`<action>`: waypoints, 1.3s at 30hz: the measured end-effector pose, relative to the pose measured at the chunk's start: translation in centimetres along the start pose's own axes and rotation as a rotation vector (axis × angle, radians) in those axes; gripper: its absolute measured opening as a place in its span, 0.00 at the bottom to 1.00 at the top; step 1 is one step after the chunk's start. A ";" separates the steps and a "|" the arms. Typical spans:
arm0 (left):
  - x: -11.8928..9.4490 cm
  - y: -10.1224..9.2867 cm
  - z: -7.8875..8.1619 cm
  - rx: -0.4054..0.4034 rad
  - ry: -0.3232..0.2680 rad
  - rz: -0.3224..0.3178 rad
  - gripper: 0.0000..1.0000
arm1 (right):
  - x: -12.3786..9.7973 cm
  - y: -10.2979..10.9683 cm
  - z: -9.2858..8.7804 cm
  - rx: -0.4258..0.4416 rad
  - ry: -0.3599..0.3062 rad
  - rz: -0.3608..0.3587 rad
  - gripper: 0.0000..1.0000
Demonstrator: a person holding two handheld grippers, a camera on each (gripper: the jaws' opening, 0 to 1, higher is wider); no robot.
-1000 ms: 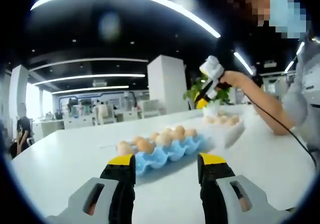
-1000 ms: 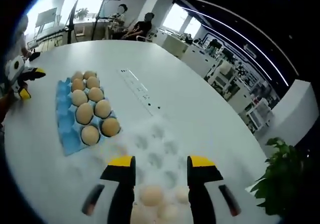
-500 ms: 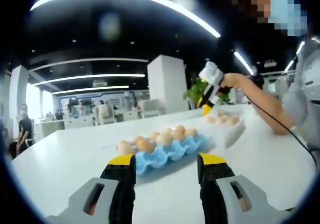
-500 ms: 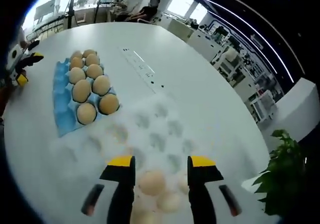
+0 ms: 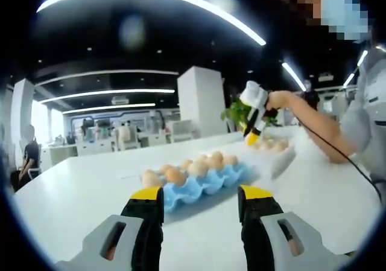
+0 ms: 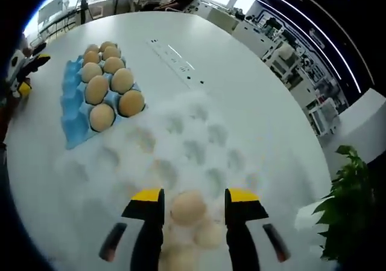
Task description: Pick up the eggs on the table and place them into the egg tray on the table
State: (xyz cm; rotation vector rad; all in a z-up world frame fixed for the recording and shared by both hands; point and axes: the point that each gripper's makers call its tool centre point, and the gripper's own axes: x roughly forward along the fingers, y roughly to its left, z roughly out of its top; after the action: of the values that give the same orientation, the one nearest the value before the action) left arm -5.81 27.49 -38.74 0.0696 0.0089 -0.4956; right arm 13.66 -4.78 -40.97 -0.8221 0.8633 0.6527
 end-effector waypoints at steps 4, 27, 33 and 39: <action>0.0 0.1 0.0 0.000 0.002 0.001 0.50 | 0.2 -0.1 -0.9 0.020 0.026 -0.006 0.40; 0.2 -0.3 -0.2 -0.001 0.007 -0.012 0.50 | 1.1 1.3 -2.5 0.295 0.005 0.170 0.33; 0.2 -0.4 -0.2 -0.005 0.006 -0.017 0.50 | 1.3 1.3 -2.3 0.327 0.011 0.186 0.32; 0.2 -0.5 -0.2 -0.006 0.006 -0.020 0.50 | 1.4 1.3 -2.1 0.351 0.010 0.200 0.31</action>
State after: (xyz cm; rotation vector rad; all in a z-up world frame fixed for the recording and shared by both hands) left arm -5.84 26.98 -38.95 0.0655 0.0167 -0.5149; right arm 12.50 -5.62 -43.42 -0.4268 1.0422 0.6481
